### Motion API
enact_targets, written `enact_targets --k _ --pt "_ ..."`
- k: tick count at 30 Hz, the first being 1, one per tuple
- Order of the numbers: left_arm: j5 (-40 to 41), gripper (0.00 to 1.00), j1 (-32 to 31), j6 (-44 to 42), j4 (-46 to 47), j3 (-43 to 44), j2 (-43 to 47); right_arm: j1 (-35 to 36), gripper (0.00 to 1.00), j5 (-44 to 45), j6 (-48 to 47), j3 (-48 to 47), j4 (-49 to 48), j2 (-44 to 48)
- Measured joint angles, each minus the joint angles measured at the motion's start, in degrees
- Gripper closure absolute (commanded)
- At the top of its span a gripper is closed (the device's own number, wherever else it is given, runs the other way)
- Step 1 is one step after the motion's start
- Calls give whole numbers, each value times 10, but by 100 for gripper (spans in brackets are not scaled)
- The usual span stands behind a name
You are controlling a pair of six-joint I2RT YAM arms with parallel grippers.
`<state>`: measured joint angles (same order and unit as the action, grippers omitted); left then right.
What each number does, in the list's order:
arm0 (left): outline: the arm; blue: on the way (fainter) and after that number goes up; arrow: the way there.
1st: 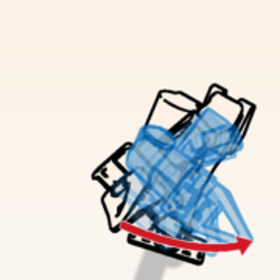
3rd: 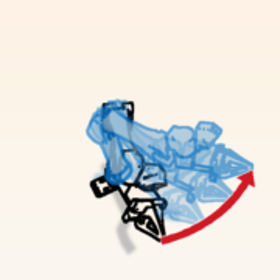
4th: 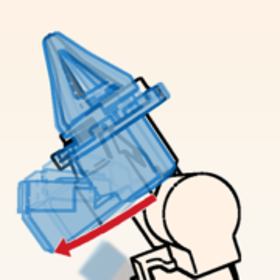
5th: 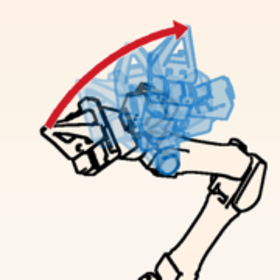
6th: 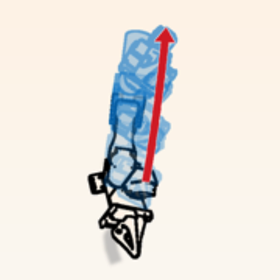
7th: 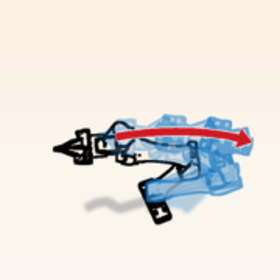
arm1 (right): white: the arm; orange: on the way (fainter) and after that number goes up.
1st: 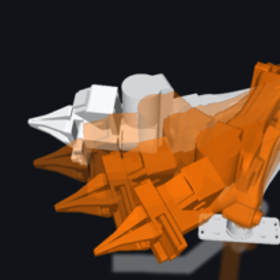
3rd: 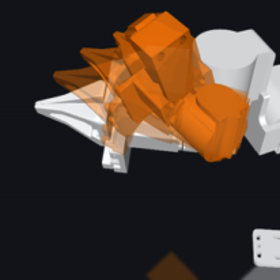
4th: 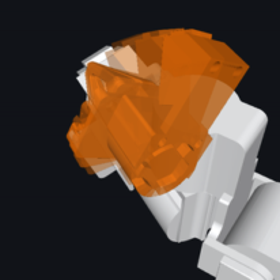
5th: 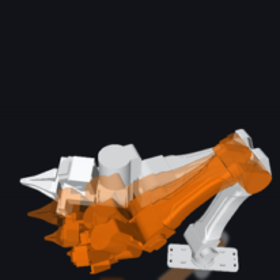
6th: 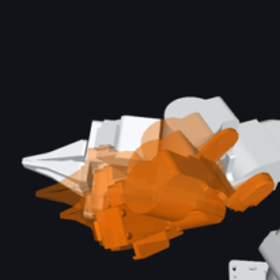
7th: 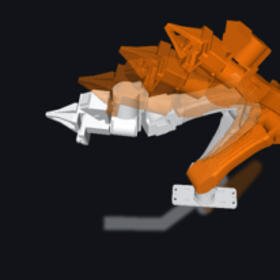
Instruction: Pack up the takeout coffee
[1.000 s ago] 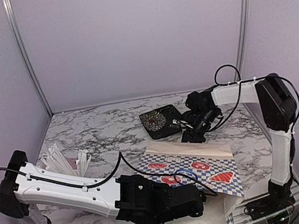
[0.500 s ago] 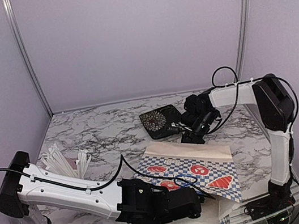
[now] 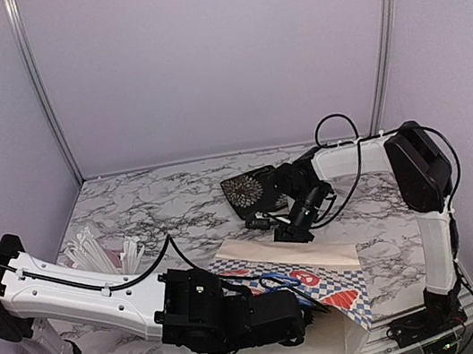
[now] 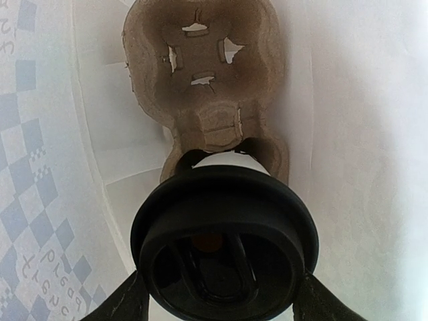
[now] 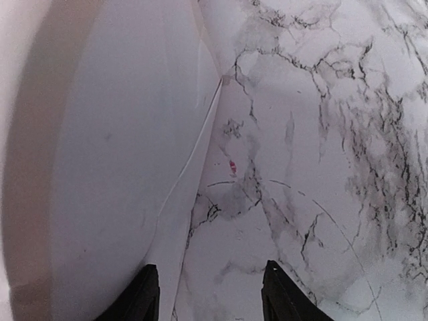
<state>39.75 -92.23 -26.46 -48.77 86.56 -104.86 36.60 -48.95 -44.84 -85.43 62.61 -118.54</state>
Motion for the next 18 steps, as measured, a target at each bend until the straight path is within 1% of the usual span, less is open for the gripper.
enact_targets --k 2,7,13,18 --pt "-14 50 2 9 -12 5 1 -1 43 13 2 -16 8 -1" --pt "-38 49 6 25 -33 18 1 -23 41 37 4 -76 26 17" --pt "-55 49 27 38 -41 24 1 -43 41 40 -5 -122 57 84" --pt "-70 49 59 46 -47 40 -5 -53 41 30 -11 -135 76 130"
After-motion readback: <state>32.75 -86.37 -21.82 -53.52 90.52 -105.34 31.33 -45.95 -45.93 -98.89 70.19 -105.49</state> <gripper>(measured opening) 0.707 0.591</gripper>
